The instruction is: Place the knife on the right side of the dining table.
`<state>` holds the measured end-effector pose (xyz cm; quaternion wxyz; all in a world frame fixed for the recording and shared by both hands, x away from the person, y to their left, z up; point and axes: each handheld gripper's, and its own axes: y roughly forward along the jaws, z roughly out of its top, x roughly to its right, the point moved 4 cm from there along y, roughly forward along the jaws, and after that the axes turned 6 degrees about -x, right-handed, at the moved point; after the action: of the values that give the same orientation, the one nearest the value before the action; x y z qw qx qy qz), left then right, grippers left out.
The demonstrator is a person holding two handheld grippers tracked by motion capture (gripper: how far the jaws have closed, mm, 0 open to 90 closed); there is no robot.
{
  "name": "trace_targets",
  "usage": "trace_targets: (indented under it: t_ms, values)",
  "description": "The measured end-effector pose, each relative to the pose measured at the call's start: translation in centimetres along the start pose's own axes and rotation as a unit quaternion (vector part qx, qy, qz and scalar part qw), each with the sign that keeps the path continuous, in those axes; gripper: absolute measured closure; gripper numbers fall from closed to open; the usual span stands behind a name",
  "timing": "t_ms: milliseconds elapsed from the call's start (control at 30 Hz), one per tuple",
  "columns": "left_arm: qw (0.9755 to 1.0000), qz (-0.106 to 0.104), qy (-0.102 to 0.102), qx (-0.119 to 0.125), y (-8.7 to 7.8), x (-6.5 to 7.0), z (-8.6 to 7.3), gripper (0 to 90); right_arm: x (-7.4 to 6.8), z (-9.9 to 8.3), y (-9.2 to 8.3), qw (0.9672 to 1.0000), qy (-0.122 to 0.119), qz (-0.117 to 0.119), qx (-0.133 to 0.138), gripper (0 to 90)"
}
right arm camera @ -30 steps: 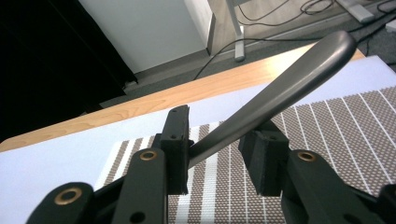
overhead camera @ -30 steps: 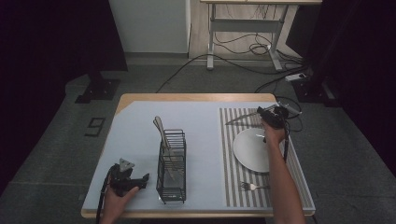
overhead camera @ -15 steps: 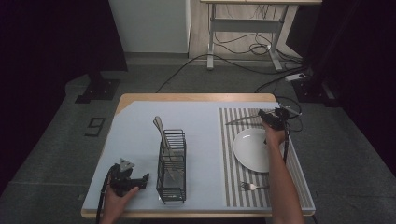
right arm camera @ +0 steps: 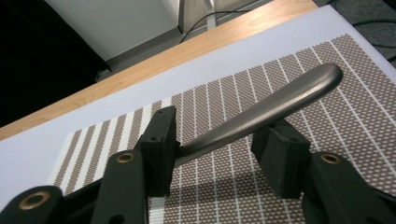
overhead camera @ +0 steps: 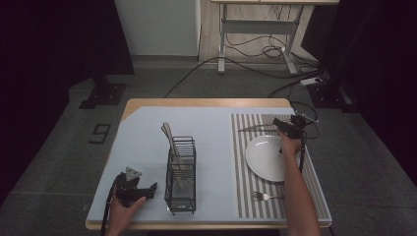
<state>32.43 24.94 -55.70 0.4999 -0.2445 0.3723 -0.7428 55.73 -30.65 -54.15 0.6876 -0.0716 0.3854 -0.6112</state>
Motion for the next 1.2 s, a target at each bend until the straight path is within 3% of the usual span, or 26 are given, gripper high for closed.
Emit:
trace_targets:
  t_ms: [433,767,867,1067,1200]
  values:
    - [1.0000,0.000,0.000,0.000,0.0,0.0,0.0,8.6,1.0,-0.7,0.4,0.9974,0.045,-0.036,-0.042,44.5]
    - [1.0000,0.000,0.000,0.000,0.0,0.0,0.0,8.6,1.0,-0.5,-0.3,0.9942,0.029,-0.074,-0.073,40.7]
    - [1.0000,0.000,0.000,0.000,0.0,0.0,0.0,8.6,1.0,-0.3,-0.5,0.9943,0.027,-0.066,-0.080,40.5]
    - [1.0000,0.000,0.000,0.000,0.0,0.0,0.0,8.6,-0.2,0.8,-0.8,0.9982,-0.016,-0.028,-0.050,40.2]
    - [1.0000,0.000,0.000,0.000,0.0,0.0,0.0,8.6,-0.6,1.0,0.1,0.9973,-0.022,-0.010,-0.069,38.0]
